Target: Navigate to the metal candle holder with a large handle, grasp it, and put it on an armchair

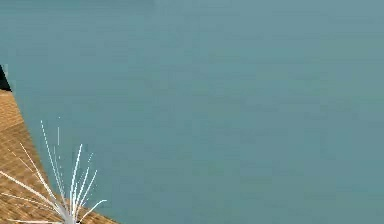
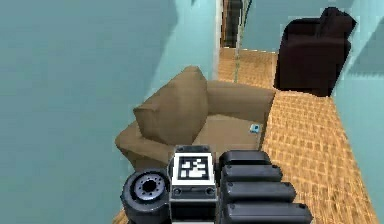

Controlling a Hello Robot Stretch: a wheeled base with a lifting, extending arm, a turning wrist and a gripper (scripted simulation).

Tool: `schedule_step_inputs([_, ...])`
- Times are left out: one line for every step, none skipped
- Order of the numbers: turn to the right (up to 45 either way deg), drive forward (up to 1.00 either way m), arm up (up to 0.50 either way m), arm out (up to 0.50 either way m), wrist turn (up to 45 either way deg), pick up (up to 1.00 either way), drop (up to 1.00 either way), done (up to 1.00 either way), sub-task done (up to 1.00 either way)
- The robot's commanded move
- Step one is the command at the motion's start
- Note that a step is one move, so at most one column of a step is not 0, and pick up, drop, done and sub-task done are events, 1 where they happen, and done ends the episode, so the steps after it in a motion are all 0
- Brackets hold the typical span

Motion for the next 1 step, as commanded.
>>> schedule_step_inputs([45.0,0.00,0.00,0.00,0.0,0.00,0.00,0.00,0.00])
